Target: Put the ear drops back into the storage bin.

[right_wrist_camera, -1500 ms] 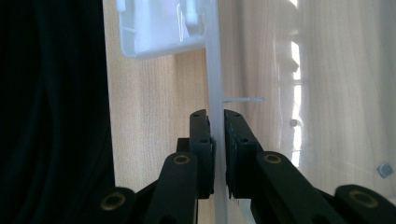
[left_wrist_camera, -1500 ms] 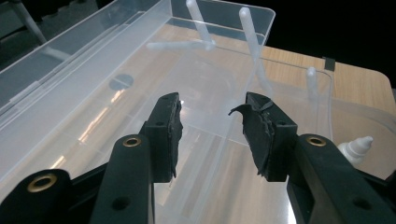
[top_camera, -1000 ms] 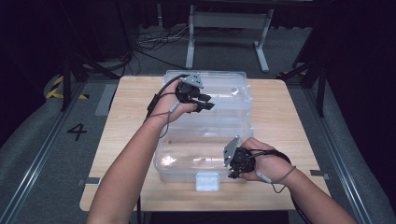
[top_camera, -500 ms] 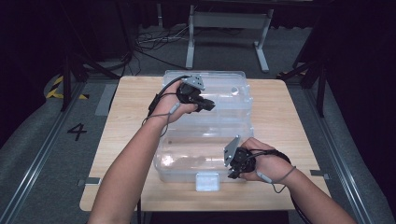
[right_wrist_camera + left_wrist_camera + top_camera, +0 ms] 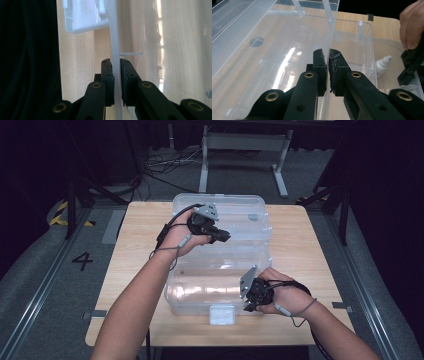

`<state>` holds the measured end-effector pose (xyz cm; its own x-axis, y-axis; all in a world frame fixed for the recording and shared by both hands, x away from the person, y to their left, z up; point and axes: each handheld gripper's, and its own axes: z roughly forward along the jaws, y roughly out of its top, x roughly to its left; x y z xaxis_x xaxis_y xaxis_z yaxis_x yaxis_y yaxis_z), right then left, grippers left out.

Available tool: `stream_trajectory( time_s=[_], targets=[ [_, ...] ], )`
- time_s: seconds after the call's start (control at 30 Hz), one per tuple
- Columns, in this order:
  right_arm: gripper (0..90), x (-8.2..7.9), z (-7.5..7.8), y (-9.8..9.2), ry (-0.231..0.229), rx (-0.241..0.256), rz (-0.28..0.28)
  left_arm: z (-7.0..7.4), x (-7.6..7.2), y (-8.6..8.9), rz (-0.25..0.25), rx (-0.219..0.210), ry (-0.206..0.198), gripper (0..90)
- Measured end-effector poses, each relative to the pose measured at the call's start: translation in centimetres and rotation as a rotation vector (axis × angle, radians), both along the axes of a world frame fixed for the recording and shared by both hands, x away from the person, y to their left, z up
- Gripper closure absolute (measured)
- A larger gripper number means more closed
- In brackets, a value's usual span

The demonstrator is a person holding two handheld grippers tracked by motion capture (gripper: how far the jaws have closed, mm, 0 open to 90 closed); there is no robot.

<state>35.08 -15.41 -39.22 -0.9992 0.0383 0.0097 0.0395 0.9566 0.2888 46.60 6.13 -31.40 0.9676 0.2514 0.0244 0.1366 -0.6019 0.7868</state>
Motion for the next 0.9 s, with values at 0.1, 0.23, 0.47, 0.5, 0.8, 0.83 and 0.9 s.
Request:
stream_trajectory(
  time_s=[0.1, 0.23, 0.47, 0.5, 0.8, 0.83, 0.9],
  targets=[
    [82.3, 0.0, -0.1, 0.0, 0.0, 0.003, -0.005, 0.1, -0.7, 0.0, 0.004, -0.003, -0.002, 84.4],
    [82.2, 0.0, -0.2, 0.0, -0.001, 0.006, -0.005, 0.1, -1.4, 0.0, 0.012, -0.001, -0.013, 84.3],
    [82.2, 0.0, -0.2, -0.1, -0.001, 0.007, 0.005, 0.2, -2.3, 0.0, 0.012, -0.004, -0.022, 84.4],
    [82.2, 0.1, -0.2, -0.1, -0.004, 0.007, 0.009, 0.2, -2.5, 0.0, 0.011, -0.005, -0.021, 84.4],
    [82.3, -0.3, -0.3, -0.1, -0.022, 0.009, -0.006, 0.2, -3.4, 0.1, 0.01, -0.006, -0.013, 84.5],
    [82.3, -0.3, -0.3, -0.1, -0.026, 0.011, -0.005, 0.2, -3.5, 0.1, 0.01, -0.007, -0.013, 84.5],
    [82.3, -0.3, -0.3, -0.1, -0.027, 0.012, -0.009, 0.2, -3.7, 0.1, 0.007, -0.005, -0.01, 84.5]
  ],
)
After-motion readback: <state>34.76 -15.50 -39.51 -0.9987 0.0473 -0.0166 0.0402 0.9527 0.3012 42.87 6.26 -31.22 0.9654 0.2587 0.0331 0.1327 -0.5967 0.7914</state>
